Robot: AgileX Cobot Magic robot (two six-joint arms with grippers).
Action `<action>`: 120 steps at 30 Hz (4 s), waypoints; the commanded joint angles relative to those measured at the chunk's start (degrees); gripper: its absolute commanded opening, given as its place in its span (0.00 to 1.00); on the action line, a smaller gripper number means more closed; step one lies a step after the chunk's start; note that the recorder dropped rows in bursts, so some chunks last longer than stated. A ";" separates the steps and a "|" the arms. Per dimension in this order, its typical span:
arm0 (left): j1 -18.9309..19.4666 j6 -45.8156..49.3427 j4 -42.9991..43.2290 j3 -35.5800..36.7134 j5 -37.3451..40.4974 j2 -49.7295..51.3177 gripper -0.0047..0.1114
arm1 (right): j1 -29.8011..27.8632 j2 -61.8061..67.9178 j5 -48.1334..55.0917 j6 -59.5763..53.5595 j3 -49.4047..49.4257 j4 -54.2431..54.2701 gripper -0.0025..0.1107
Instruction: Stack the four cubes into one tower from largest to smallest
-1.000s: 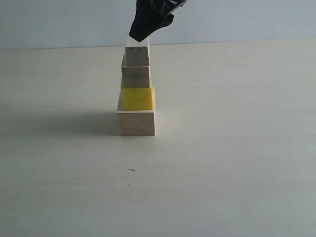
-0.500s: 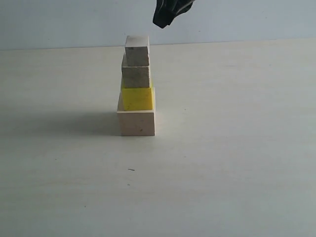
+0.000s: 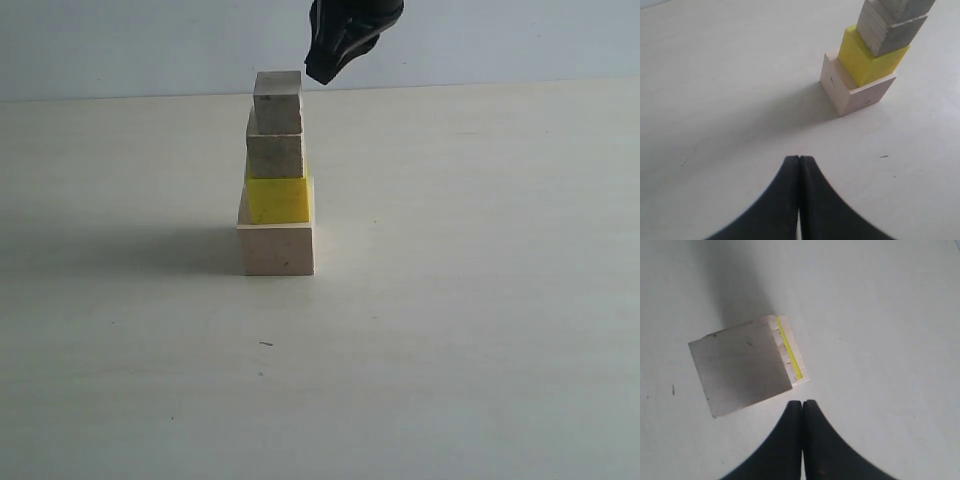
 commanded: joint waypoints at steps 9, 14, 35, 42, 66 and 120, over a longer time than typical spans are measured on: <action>0.10 0.08 -0.20 -0.03 0.04 -0.35 0.04 | -0.25 0.30 0.41 0.41 0.04 0.57 0.02; 0.10 0.08 -0.20 -0.03 0.04 -0.35 0.04 | -0.25 0.30 0.41 0.41 0.04 2.76 0.02; 0.10 0.08 -0.04 -0.03 -0.18 -0.35 0.04 | -0.25 0.16 0.41 3.30 4.08 1.69 0.02; 0.10 0.08 -0.04 -0.03 -0.42 -0.35 0.04 | -0.25 -1.61 0.41 3.30 4.08 2.86 0.02; 0.10 0.08 -0.04 -0.03 -0.42 -0.35 0.04 | -0.25 -1.69 0.41 2.82 4.08 3.52 0.02; 0.10 0.08 -0.16 -0.03 0.11 -0.35 0.04 | -0.25 -1.33 -1.14 1.15 4.08 4.39 0.02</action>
